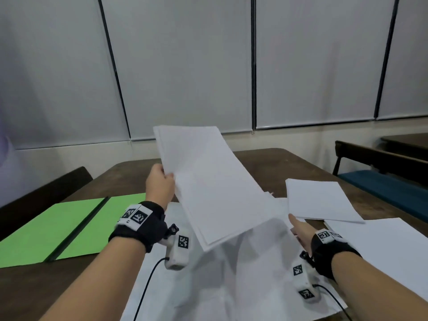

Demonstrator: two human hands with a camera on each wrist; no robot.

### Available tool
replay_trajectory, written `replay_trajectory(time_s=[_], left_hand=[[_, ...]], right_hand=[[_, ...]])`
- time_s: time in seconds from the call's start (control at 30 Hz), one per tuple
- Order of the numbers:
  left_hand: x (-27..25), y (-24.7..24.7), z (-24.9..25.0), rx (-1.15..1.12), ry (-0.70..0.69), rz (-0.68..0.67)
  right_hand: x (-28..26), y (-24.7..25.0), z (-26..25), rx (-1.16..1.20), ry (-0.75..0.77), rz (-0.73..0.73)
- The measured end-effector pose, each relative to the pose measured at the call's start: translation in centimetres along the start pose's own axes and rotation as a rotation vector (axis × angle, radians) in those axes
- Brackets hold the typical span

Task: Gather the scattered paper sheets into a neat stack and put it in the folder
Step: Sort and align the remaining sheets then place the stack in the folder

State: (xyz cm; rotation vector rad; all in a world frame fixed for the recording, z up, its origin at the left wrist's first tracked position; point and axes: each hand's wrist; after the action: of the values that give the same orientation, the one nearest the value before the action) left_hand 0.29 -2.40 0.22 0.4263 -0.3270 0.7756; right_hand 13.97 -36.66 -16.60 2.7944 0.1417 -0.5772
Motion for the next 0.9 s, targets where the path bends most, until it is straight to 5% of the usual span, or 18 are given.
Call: replay_trajectory(time_s=[0.23,0.37,0.43,0.57,0.73,0.9], left_hand=[[-4.9,-6.0,-4.1,-0.043,0.227,-0.397],[-7.5,-8.1,-7.0,0.056,0.325,-0.544],[-8.0,-8.7,-8.2,0.265,0.254,-0.608],[-7.3,-7.1,-9.6,0.643,0.216,-0.604],[-5.6,-3.2,-12.5,0.963,0.416,-0.496],[-5.8,-3.2,-12.8,0.937,0.364,-0.555]], right_hand=[[-1.4,1.2,-1.2,0.162,0.034,-0.04],[-1.3,0.6,-0.2,-0.046,0.014,-0.143],[-0.3,0.6,0.3,-0.193,0.036,-0.214],[-2.0,0.5,-0.6,-0.608,0.128,-0.237],[-1.6,0.3,-0.4,-0.555,0.149,-0.174],[-2.0,-0.4,-0.1,-0.317,0.098,-0.111]])
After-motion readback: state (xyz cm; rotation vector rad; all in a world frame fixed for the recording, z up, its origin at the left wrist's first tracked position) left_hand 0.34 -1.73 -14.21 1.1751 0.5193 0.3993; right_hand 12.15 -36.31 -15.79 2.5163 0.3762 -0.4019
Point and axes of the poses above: each hand's wrist, its own x-axis towards the middle knuckle, its own y-axis out of the back of the hand, z = x × y
